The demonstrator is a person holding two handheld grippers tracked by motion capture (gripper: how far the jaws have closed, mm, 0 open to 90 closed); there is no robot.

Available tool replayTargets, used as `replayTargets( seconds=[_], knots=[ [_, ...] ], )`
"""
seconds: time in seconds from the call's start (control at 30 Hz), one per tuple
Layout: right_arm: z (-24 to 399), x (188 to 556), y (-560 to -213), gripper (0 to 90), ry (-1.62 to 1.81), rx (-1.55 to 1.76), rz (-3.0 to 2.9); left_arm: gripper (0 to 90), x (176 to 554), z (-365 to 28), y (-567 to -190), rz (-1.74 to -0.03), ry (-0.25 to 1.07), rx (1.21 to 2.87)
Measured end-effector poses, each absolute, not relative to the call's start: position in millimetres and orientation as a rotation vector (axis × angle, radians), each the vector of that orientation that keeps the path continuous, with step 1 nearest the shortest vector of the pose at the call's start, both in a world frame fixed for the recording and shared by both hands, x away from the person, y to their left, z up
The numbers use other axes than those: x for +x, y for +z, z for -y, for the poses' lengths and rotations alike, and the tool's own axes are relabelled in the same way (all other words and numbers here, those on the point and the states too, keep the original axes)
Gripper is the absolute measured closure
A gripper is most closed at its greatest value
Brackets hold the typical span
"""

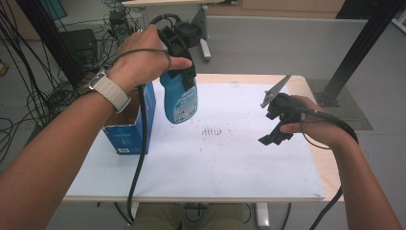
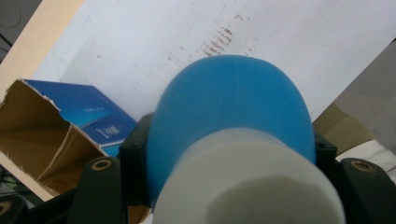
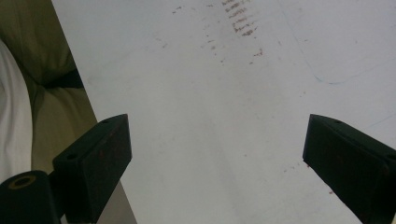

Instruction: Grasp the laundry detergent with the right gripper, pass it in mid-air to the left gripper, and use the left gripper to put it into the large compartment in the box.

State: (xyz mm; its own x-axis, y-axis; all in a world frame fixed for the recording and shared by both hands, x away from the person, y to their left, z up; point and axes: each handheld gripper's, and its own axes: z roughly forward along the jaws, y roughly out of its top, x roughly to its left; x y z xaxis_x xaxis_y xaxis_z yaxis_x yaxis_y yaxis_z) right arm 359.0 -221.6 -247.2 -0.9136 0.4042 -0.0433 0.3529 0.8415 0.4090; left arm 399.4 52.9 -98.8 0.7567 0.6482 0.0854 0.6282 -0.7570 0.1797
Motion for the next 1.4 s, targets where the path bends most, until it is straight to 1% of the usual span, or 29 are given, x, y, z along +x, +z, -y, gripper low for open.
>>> replayTargets(
  seconds=[0.07,0.5,0.83,1.0,1.23,1.4],
  knots=[
    [223.5,359.4,-245.9,7.9,0.608,0.617,-2.879,37.9,400.3,-53.9,-93.7,-1.078,0.216,2.792],
    [233.6,354.7,-244.3,7.9,0.561,0.633,-2.872,37.9,401.2,-56.3,-81.5,-1.261,0.225,2.730],
    [238.1,354.6,-247.7,8.0,0.569,0.631,-2.866,37.9,407.2,-66.4,-69.7,-1.457,0.225,2.622],
    [239.5,355.3,-246.5,8.0,0.571,0.634,-2.862,37.9,409.6,-73.2,-65.8,-1.531,0.225,2.569],
    [241.5,357.0,-246.1,7.9,0.570,0.638,-2.861,37.9,412.5,-80.1,-62.3,-1.607,0.250,2.543],
    [244.1,359.3,-246.5,7.9,0.572,0.639,-2.861,37.9,415.3,-86.9,-58.2,-1.660,0.233,2.512]
  ],
)
